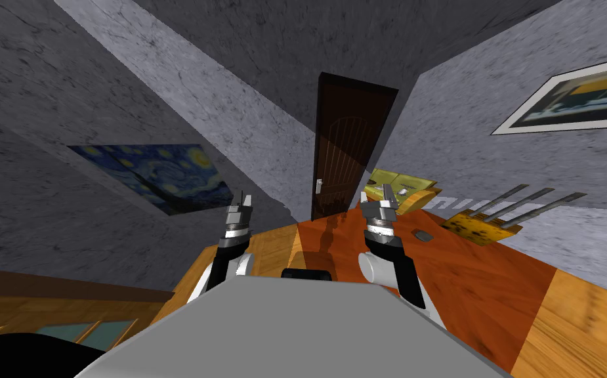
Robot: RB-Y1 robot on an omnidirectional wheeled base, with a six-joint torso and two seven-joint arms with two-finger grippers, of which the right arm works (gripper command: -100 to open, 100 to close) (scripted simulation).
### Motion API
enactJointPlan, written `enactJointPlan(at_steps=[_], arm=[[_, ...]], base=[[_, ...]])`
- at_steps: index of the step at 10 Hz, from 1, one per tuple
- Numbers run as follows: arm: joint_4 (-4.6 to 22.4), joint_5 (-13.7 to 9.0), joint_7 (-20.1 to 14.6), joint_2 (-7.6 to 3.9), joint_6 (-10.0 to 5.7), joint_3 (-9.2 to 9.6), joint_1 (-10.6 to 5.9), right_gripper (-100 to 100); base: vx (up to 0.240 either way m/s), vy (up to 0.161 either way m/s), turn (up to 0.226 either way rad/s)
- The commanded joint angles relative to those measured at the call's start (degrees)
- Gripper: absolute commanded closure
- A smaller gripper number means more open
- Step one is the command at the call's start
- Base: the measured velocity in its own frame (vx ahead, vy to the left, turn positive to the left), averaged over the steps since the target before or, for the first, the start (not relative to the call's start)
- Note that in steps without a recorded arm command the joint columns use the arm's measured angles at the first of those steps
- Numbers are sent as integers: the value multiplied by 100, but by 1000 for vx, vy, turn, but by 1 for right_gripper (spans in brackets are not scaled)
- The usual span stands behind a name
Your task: Pull the door open
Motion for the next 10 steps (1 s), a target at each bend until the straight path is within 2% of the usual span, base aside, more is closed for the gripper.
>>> enactJointPlan(at_steps=[1, 6, 10], arm=[[181, 64, 106, -46, -31, -3, -88, -100], [843, 300, 495, -203, -143, -16, -409, -100], [1554, 580, 959, -382, -276, -32, -792, -100]], base=[[36, 0, 7], [89, -4, 8], [92, 1, 11]])
